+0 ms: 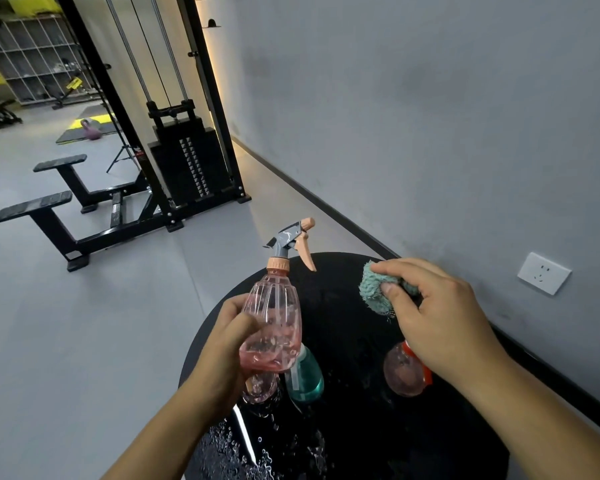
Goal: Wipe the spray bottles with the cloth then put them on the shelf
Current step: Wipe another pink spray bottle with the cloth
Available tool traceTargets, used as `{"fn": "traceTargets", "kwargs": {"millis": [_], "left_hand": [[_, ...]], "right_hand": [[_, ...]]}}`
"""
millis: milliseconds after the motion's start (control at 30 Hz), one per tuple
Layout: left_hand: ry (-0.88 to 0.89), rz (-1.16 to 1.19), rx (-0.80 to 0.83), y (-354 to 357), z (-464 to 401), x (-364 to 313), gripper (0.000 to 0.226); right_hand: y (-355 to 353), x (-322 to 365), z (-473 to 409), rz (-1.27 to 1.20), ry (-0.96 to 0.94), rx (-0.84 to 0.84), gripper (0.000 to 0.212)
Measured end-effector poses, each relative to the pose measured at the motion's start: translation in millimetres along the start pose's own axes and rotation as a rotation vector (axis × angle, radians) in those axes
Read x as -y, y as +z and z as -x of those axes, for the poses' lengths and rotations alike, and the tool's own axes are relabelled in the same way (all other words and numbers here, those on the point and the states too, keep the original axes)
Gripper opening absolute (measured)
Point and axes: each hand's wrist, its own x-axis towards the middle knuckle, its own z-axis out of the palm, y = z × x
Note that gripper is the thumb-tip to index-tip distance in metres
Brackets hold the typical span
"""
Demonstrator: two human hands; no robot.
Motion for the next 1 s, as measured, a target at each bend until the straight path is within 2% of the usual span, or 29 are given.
{"fn": "traceTargets", "kwargs": {"millis": [133,167,333,433,533,733,900,1000], "left_hand": [[-0.071,0.038,0.035,0.9,-1.8,-1.2,0.106],[-0.076,0.035,0.040,0.5,-2.2,-1.0,0.107],[-0.034,0.098,0.033,0.3,-2.8,-2.1,0.068],[-0.028,0.131,0.030,2.0,-2.4,-1.9,0.052],[-0.050,0.199,0.018,3.6,-1.0,-2.4,0.055],[-0.129,0.242,0.100,-2.9,0.0,-3.1,0.075],[-0.145,0.143,0.149,0.4,2.6,-3.6,0.087],[-0.143,0.147,0.124,2.2,2.9,-3.4,0.074]], "right_hand": [[0.5,-1.6,0.6,-0.001,0.003,0.001,0.031],[0.7,-1.9,0.5,-0.001,0.004,0.003,0.031],[0.7,-1.2,0.2,-0.015,0.009,0.008,0.031],[1.2,-0.2,0.9,-0.023,0.016,0.013,0.031],[0.8,0.4,1.5,-0.024,0.017,0.010,0.031],[0.5,0.6,1.9,-0.009,0.014,0.021,0.031],[1.3,0.8,2.3,-0.001,0.013,0.030,0.030],[0.5,1.8,2.0,-0.005,0.013,0.026,0.030]]}}
